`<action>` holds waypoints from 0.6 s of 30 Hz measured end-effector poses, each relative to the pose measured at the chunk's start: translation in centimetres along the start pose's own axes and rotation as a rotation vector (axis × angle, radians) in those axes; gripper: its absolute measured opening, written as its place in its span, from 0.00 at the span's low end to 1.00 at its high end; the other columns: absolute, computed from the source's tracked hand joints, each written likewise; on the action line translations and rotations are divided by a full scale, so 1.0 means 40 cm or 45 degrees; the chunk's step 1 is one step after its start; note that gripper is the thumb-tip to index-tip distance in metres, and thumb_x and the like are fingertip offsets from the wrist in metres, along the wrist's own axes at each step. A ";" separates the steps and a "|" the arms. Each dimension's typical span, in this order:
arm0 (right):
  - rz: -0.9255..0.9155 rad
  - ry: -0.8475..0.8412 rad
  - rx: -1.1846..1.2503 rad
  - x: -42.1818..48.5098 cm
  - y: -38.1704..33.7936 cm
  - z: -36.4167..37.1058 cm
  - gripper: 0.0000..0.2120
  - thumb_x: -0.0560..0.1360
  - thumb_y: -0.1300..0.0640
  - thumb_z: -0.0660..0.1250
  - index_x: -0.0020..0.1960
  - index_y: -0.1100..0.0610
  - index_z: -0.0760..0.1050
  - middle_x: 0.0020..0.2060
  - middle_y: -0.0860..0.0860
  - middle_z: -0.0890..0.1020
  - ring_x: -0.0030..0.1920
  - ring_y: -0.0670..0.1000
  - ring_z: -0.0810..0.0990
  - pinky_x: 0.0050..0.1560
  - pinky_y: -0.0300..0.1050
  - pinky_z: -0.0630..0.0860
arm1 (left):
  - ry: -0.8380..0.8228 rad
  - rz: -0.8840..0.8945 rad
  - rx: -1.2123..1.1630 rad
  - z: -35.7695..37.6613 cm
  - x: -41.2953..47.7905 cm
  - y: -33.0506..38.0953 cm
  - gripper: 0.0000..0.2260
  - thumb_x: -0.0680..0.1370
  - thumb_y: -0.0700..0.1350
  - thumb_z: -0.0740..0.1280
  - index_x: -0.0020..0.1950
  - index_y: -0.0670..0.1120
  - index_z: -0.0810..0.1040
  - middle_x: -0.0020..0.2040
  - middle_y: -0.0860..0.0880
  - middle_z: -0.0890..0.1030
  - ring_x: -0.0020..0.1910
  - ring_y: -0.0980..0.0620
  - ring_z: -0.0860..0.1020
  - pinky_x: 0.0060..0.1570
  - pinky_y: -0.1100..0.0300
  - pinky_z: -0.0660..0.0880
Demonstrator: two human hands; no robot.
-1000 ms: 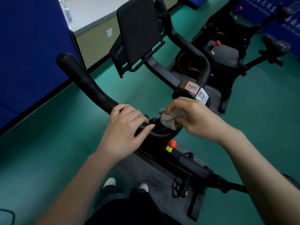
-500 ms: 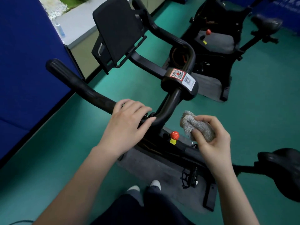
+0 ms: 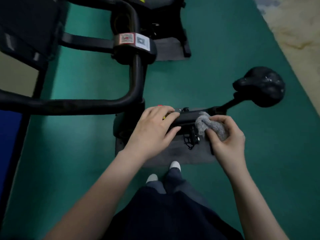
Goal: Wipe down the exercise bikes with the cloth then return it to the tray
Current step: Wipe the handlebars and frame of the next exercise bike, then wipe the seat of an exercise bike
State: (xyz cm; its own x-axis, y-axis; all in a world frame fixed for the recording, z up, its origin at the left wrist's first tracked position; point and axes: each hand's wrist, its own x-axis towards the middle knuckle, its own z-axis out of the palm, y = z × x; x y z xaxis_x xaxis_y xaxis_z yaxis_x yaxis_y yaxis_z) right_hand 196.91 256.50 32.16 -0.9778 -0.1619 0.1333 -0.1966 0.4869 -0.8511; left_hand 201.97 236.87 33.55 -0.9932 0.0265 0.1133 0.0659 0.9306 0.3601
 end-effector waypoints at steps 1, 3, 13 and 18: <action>0.021 0.027 -0.007 -0.013 0.005 -0.010 0.17 0.70 0.67 0.69 0.47 0.45 0.75 0.45 0.37 0.80 0.48 0.39 0.78 0.52 0.31 0.71 | -0.031 0.023 0.016 0.014 0.001 0.006 0.18 0.78 0.51 0.64 0.65 0.44 0.76 0.61 0.47 0.77 0.60 0.45 0.74 0.65 0.51 0.65; 0.047 0.064 -0.011 -0.034 0.014 -0.029 0.18 0.70 0.67 0.69 0.46 0.43 0.74 0.45 0.37 0.80 0.48 0.38 0.78 0.51 0.29 0.70 | -0.117 0.054 0.048 0.041 0.005 0.015 0.22 0.78 0.55 0.62 0.69 0.46 0.71 0.65 0.49 0.74 0.64 0.48 0.71 0.69 0.52 0.59; 0.126 0.085 -0.032 -0.115 0.125 -0.154 0.17 0.70 0.68 0.70 0.48 0.47 0.75 0.46 0.45 0.81 0.49 0.38 0.77 0.50 0.25 0.68 | -0.345 0.018 0.155 0.167 0.009 0.087 0.27 0.79 0.62 0.53 0.75 0.51 0.61 0.75 0.53 0.62 0.75 0.53 0.57 0.74 0.54 0.47; 0.124 0.075 -0.015 -0.144 0.218 -0.294 0.18 0.70 0.68 0.71 0.48 0.46 0.75 0.47 0.43 0.81 0.51 0.37 0.77 0.52 0.26 0.68 | -0.440 -0.030 0.195 0.247 0.020 0.212 0.28 0.79 0.62 0.53 0.75 0.51 0.61 0.75 0.53 0.62 0.75 0.53 0.57 0.74 0.53 0.49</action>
State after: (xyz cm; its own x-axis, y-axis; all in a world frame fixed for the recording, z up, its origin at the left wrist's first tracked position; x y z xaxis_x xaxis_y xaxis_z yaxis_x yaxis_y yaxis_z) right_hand 199.98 271.79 29.96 -0.9948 -0.0626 0.0803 -0.1010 0.5078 -0.8555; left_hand 200.79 248.37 27.54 -0.9697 0.1020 -0.2218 0.0538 0.9755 0.2134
